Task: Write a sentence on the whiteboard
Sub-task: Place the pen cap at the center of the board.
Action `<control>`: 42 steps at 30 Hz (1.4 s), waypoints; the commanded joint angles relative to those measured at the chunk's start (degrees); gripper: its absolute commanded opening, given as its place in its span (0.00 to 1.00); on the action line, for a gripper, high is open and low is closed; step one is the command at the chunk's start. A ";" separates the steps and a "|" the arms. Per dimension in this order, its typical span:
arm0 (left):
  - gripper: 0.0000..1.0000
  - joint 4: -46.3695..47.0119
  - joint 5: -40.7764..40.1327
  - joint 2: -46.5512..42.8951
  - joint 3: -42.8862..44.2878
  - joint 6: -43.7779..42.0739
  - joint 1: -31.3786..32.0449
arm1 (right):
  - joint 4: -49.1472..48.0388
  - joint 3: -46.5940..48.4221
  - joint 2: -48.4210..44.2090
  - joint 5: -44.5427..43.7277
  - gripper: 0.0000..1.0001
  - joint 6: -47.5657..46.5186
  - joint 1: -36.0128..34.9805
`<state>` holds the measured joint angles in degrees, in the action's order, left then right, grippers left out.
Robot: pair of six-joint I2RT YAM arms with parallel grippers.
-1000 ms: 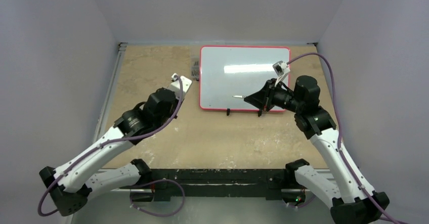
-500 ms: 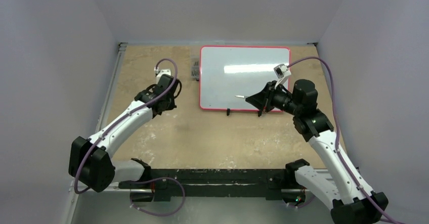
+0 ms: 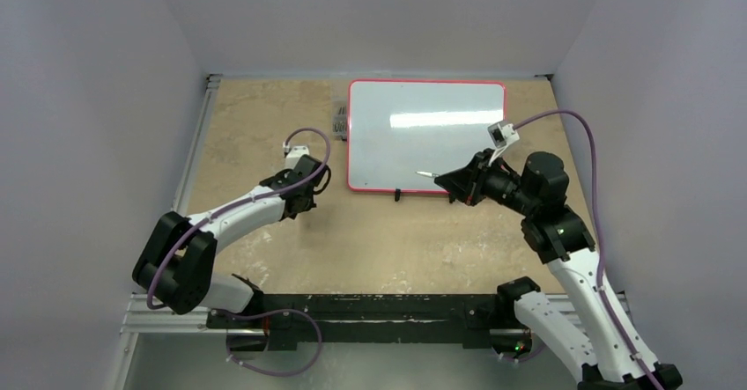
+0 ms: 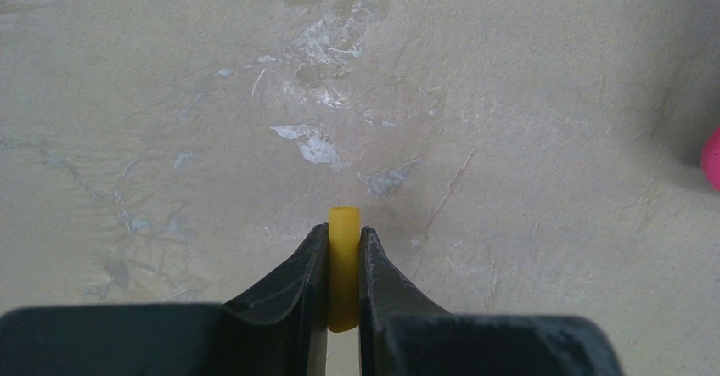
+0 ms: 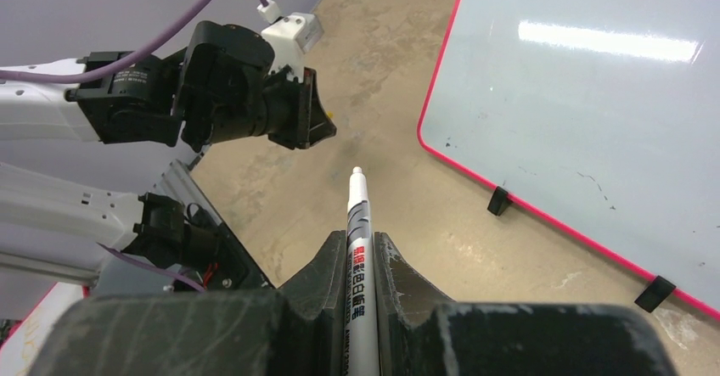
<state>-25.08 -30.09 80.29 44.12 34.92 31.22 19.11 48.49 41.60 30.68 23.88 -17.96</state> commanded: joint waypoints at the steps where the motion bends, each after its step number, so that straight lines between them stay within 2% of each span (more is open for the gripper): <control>1: 0.18 4.25 -0.37 -0.10 -0.83 0.54 0.28 | -0.84 -1.74 -0.89 -0.90 0.00 -0.75 -0.06; 11: 0.53 4.60 0.10 -1.48 -1.55 0.20 0.32 | -0.52 -2.50 -2.04 -1.05 0.00 -1.19 -0.06; 17: 0.69 1.83 0.56 -9.06 1.67 -3.50 0.42 | 0.71 -1.82 -2.45 -1.55 0.00 -2.26 -0.06; 18: 0.80 2.27 2.42 -10.63 3.03 -5.06 0.46 | 0.71 -1.73 -2.49 -1.65 0.00 -2.40 -0.05; 19: 0.97 2.70 4.53 -11.70 4.50 -6.72 0.45 | 0.73 -1.65 -2.50 -1.67 0.00 -2.50 -0.01; 20: 1.00 2.22 6.49 -12.40 6.75 -7.77 0.50 | 0.74 -1.72 -2.55 -1.55 0.00 -2.72 -0.06; 27: 0.98 -4.64 17.24 -9.01 26.51 -21.73 0.49 | 0.17 -2.90 -3.68 -1.34 0.00 -2.49 -0.05; 34: 1.00 -9.04 35.54 1.90 43.21 -37.23 -0.03 | -0.53 -3.80 -4.46 -0.66 0.00 -1.39 -0.06; 39: 1.00 -7.77 44.03 10.24 50.89 -43.64 -1.18 | 1.71 -2.73 -5.13 -1.12 0.00 -1.90 -0.07; 42: 1.00 -8.44 50.15 16.14 56.49 -44.64 -3.09 | 2.98 -2.52 -6.09 -1.48 0.00 -1.91 -0.07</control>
<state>-32.67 9.58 91.53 93.73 -4.27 30.41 20.82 44.93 37.06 29.61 22.46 -17.96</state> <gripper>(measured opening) 0.998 0.090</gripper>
